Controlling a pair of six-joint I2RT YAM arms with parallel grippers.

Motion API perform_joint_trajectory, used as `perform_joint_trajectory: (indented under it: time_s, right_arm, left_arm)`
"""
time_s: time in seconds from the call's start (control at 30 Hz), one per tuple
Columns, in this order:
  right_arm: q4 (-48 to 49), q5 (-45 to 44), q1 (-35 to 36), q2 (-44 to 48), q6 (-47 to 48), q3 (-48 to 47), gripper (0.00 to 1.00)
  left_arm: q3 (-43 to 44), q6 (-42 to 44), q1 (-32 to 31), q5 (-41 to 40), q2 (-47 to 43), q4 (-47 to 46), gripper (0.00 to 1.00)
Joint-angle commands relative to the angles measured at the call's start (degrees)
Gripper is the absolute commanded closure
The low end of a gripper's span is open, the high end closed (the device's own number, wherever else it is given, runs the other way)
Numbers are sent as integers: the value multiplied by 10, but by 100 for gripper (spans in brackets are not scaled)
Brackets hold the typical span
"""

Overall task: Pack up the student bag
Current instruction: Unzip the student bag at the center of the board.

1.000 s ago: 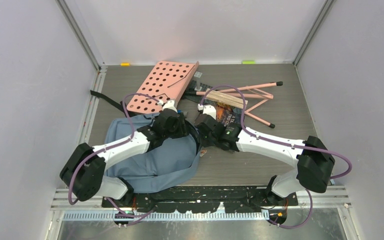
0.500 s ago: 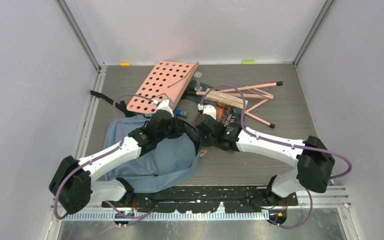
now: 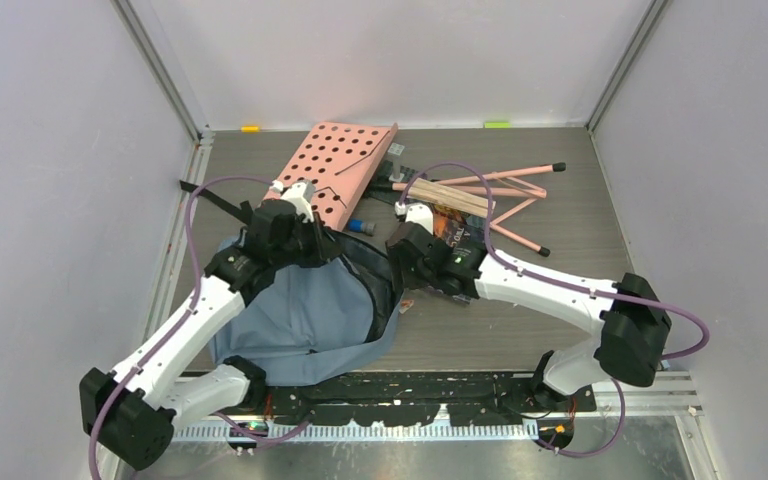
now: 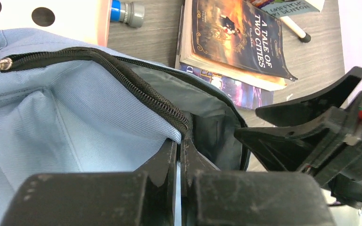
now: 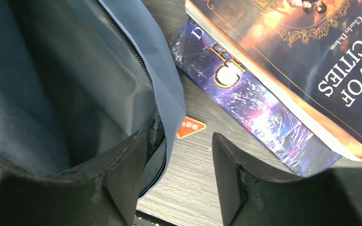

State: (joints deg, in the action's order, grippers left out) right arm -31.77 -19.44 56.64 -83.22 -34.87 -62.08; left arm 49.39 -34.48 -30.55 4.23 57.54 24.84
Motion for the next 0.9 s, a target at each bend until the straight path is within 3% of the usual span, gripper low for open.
perform_joint_trajectory:
  time_s: [0.0, 0.13, 0.3, 0.67, 0.77, 0.87]
  right_arm:
    - [-11, 4, 1, 50, 15, -34, 38]
    - [41, 61, 7, 100, 13, 3, 34]
    - [130, 95, 56, 129, 1, 49, 32]
    - [182, 60, 143, 34, 0, 29, 32]
    - [188, 44, 157, 18, -7, 31, 37]
    - [225, 28, 169, 25, -21, 68, 55]
  left_arm:
    - [49, 74, 62, 136, 25, 58, 100]
    - [78, 100, 100, 208, 57, 84, 100]
    - [96, 131, 130, 236, 71, 99, 100]
    - [89, 148, 154, 220, 66, 98, 100]
    - [77, 146, 155, 199, 53, 89, 100]
    - [63, 142, 157, 181, 36, 77, 100]
